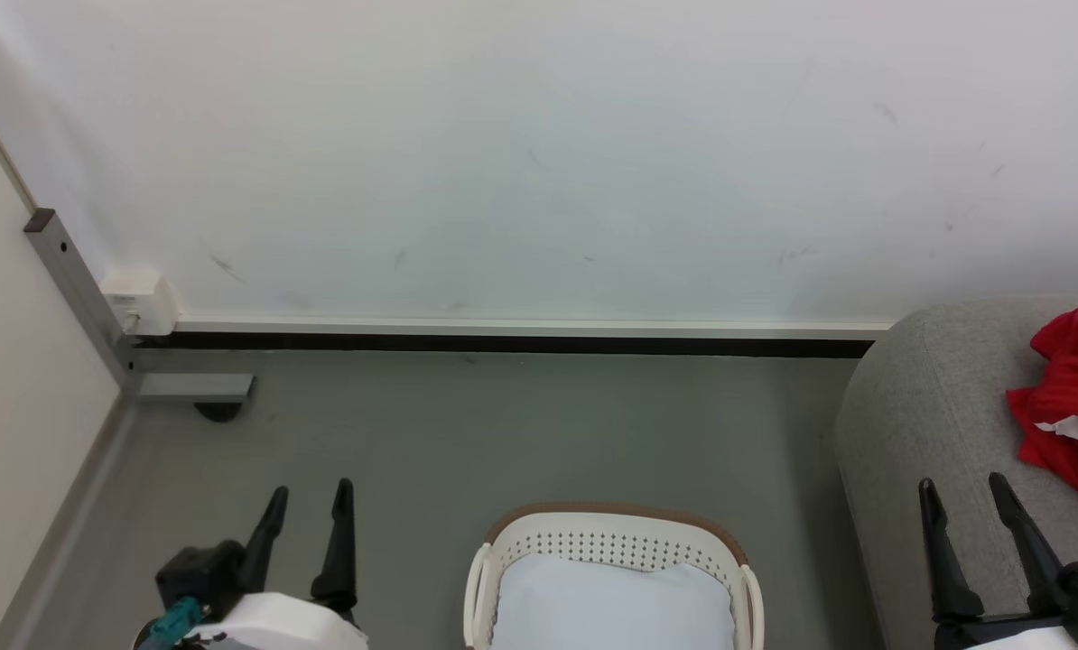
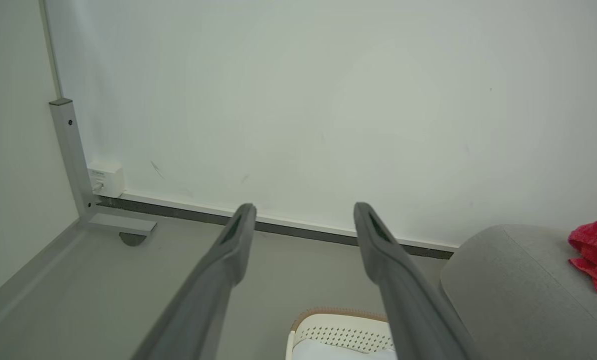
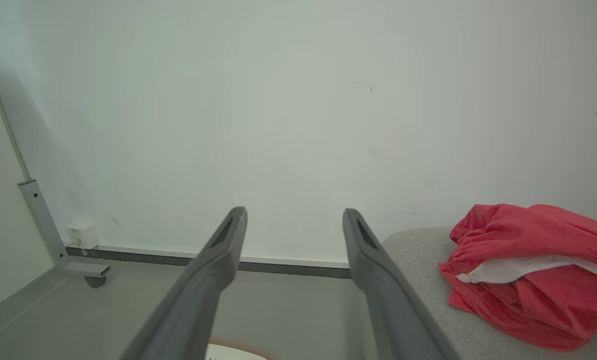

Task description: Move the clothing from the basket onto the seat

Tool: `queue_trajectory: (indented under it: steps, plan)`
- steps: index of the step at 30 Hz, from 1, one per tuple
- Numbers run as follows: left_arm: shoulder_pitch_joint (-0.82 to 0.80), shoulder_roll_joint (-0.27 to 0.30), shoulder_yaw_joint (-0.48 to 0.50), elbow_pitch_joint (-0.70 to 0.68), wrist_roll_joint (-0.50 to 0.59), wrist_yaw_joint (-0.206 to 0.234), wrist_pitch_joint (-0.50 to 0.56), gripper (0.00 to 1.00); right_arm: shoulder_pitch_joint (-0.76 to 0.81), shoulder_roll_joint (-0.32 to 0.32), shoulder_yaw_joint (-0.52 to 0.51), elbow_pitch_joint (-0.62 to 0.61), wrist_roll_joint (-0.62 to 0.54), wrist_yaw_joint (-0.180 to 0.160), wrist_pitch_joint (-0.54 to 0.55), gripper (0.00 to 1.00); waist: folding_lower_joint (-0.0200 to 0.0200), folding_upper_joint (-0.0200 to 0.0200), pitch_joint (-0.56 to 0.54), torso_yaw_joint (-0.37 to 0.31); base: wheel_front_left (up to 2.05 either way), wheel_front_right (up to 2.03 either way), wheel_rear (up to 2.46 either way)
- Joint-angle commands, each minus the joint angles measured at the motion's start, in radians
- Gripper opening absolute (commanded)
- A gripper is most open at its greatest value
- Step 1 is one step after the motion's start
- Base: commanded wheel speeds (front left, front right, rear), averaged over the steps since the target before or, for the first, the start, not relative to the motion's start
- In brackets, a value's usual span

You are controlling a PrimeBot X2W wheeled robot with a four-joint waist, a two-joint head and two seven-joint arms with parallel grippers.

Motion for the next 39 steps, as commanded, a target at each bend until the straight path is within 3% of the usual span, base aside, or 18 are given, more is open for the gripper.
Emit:
queue_trajectory:
  steps: [1, 13, 29, 30, 39]
  plan:
    - [0.014, -0.005, 0.008, 0.006, 0.008, -0.001, 0.000, 1.00, 0.016, 0.002, 0.003, -0.002, -0.003, -0.003, -0.004, 1.00, 0.0000, 0.0000, 0.000, -0.002, 0.00, 0.00, 0.00]
    - [0.036, -0.037, 0.111, 0.021, 0.087, -0.035, 0.000, 1.00, 0.028, 0.017, 0.039, 0.008, -0.002, -0.003, -0.004, 1.00, 0.0000, 0.0000, 0.004, -0.007, 0.00, 0.00, 0.00]
    - [0.030, -0.043, 0.117, 0.046, 0.079, -0.048, 0.000, 1.00, 0.011, -0.003, 0.071, 0.024, 0.019, -0.003, -0.005, 1.00, 0.0000, 0.0000, 0.002, -0.014, 0.00, 0.00, 0.00]
    - [0.025, -0.046, 0.115, 0.045, 0.081, -0.049, 0.000, 0.00, 0.016, 0.006, 0.072, 0.023, 0.018, 0.000, -0.001, 0.00, 0.0000, 0.0000, 0.002, -0.014, 0.00, 0.00, 0.00]
    - [0.025, -0.049, 0.139, 0.059, -0.043, -0.054, 0.048, 0.00, 0.015, 0.023, 0.052, 0.039, 0.142, 0.000, 0.036, 0.00, 0.0000, 0.0000, 0.005, -0.012, 0.00, 0.00, 0.00]
